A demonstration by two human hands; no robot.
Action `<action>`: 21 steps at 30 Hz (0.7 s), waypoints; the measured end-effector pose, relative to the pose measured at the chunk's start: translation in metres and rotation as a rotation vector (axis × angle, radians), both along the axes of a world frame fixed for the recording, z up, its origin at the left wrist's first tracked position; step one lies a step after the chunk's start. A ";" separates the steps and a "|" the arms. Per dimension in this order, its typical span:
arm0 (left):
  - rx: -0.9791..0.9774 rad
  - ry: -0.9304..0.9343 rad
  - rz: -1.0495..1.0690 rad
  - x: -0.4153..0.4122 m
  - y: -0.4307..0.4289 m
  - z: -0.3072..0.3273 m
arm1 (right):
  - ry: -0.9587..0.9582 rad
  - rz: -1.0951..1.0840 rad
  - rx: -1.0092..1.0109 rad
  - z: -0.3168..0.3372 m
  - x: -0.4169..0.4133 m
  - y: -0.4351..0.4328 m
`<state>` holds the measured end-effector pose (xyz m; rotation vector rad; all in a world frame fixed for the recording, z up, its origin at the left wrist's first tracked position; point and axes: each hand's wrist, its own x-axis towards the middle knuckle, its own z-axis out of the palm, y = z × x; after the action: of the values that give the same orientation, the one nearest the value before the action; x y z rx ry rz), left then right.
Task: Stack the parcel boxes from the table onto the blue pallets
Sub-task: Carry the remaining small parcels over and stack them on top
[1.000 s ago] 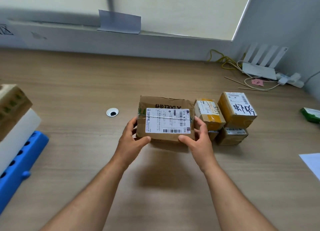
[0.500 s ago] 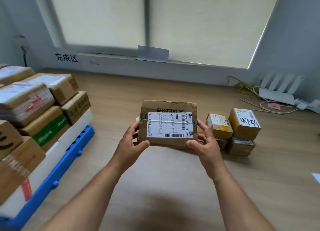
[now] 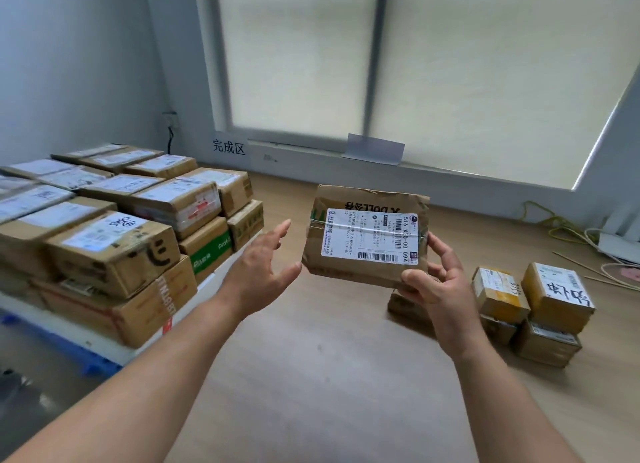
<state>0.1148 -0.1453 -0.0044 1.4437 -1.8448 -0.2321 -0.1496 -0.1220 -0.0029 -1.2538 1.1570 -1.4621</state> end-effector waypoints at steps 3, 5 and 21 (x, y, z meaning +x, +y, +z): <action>-0.044 -0.042 0.011 0.015 -0.004 0.009 | 0.001 0.014 -0.023 0.014 0.012 -0.005; -0.080 -0.079 0.016 0.026 -0.010 0.014 | -0.007 0.010 -0.041 0.023 0.025 -0.010; -0.180 -0.323 0.079 0.203 -0.120 0.078 | -0.106 -0.008 -0.038 0.061 0.203 -0.122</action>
<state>0.3176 -0.2652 0.0736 1.4882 -1.9981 0.2140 0.0539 -0.2440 0.0578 -1.1838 1.0696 -1.5438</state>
